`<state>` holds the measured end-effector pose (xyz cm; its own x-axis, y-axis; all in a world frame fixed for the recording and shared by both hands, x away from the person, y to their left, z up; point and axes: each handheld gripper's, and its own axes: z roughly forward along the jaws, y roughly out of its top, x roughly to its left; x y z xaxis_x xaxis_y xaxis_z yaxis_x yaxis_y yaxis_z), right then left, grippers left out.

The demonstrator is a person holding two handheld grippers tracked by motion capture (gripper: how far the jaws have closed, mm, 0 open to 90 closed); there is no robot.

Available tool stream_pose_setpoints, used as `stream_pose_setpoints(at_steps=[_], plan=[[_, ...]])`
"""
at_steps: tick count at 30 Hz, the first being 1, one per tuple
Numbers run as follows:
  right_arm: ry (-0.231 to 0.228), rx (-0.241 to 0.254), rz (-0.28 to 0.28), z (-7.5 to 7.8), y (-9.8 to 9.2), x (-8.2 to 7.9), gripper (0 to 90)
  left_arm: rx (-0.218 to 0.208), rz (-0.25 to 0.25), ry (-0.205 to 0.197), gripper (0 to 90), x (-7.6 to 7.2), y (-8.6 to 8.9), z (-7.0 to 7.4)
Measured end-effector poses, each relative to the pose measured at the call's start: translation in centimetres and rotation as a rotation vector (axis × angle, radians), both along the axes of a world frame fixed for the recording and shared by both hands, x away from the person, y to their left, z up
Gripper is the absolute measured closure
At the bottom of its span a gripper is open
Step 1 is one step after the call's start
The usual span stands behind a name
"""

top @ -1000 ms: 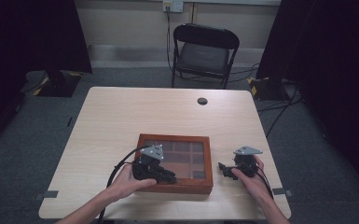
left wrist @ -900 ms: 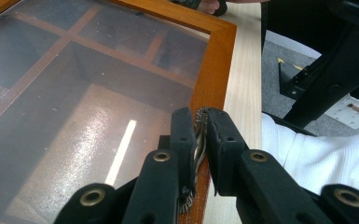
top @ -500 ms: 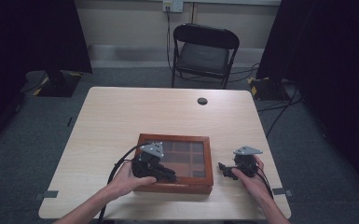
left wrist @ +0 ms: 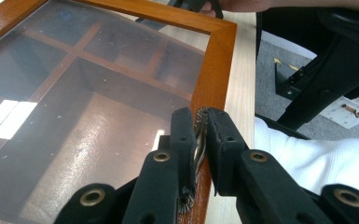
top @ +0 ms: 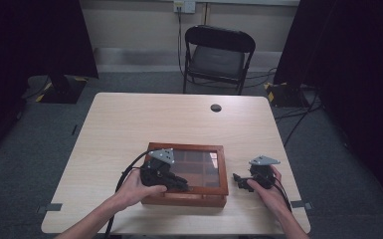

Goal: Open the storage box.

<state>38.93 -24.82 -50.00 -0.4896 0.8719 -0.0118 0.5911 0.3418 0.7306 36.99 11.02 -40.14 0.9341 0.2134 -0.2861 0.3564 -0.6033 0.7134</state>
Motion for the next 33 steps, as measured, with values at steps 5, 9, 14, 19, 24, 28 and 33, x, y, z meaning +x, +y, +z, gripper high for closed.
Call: stream_pose_setpoints(at_steps=[5,9,14,19,24,28,33], plan=[[-0.001,0.0,0.001,0.0,0.0,0.0,11.9,0.0,0.002,-0.001,81.4,0.1,-0.1,0.5],[-0.001,0.0,0.001,0.0,0.0,0.0,11.9,-0.017,0.005,-0.003,81.4,0.3,0.0,0.8],[0.0,0.0,0.001,0.0,0.0,0.0,11.9,-0.006,0.01,-0.008,81.4,0.4,0.0,1.1],[0.0,0.0,0.001,0.0,0.0,0.0,11.9,-0.01,0.01,-0.006,81.4,0.4,-0.1,1.2],[0.0,0.0,0.002,0.0,0.0,0.0,11.9,-0.011,0.012,-0.01,81.4,0.4,-0.1,1.5],[0.0,0.0,0.002,0.0,0.0,0.0,11.9,-0.018,0.02,-0.007,81.4,0.4,-0.1,1.5],[0.0,0.0,0.002,0.0,0.0,0.0,11.9,-0.016,0.022,-0.016,81.4,0.5,0.1,1.9]])
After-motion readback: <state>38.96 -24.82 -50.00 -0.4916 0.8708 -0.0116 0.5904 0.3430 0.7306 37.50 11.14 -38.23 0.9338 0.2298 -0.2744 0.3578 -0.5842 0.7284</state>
